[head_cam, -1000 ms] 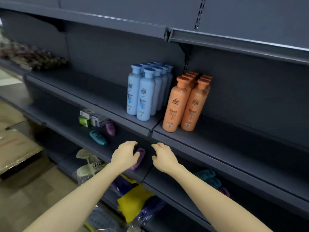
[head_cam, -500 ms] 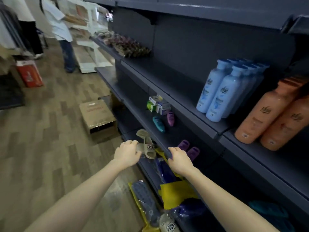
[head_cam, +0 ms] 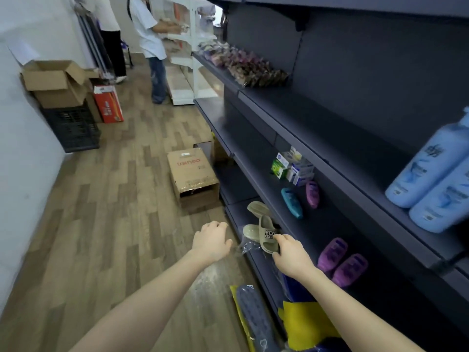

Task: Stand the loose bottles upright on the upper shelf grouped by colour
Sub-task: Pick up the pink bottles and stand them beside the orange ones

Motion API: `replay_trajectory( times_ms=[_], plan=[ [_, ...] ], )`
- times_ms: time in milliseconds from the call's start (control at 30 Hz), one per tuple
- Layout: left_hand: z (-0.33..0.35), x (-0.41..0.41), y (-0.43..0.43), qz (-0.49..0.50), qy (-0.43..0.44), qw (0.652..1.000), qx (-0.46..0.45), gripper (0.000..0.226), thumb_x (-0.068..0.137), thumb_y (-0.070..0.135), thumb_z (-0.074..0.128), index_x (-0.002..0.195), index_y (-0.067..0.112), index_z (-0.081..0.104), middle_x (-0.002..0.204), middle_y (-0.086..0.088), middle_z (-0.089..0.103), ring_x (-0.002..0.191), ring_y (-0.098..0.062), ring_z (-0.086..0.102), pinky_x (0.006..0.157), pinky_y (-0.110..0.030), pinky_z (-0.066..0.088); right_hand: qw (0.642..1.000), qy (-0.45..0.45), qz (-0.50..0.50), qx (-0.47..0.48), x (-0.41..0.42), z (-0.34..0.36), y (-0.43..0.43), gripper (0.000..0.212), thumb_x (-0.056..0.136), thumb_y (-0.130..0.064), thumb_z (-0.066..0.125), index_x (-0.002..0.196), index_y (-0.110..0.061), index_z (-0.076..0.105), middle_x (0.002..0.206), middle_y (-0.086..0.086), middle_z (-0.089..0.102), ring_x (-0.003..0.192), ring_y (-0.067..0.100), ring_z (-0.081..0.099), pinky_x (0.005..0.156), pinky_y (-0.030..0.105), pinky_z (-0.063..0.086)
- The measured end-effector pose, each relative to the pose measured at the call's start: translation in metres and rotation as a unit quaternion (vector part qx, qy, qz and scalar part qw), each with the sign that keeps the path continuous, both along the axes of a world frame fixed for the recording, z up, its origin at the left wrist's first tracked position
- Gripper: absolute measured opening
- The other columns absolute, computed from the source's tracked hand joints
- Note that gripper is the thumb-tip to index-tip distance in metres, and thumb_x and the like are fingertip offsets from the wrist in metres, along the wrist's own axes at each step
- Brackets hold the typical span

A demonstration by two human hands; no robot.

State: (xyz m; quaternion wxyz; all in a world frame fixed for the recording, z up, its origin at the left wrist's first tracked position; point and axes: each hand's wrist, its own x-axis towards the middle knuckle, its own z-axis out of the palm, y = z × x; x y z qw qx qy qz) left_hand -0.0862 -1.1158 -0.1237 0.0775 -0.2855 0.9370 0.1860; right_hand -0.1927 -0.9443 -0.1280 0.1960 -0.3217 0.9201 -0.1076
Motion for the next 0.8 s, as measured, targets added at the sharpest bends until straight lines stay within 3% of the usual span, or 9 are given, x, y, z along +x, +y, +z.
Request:
replay_trajectory(
  times_ms=[433,800],
  plan=[
    [-0.021,-0.070,-0.059,-0.076,-0.012,0.997,0.005,0.044,0.095,0.032,0.044,0.136,0.017,0.039,0.139,-0.005,0.043,0.130,-0.026,0.037,0.103,-0.039,0.035,0.995,-0.028,-0.097,0.017,-0.043,-0.016,-0.040,0.049,0.095,-0.018,0.044,0.143,-0.014,0.035,0.146,0.007,0.037,0.133,0.028,0.036,0.108,0.033,0.033],
    [-0.043,-0.124,-0.021,-0.176,-0.026,0.984,0.022,0.043,0.093,0.034,0.045,0.132,0.016,0.043,0.136,-0.006,0.045,0.128,-0.027,0.039,0.101,-0.039,0.038,0.976,-0.052,-0.210,0.037,-0.053,-0.027,0.009,0.051,0.094,-0.015,0.043,0.144,-0.013,0.032,0.145,0.009,0.036,0.132,0.030,0.035,0.107,0.037,0.034]
  ],
)
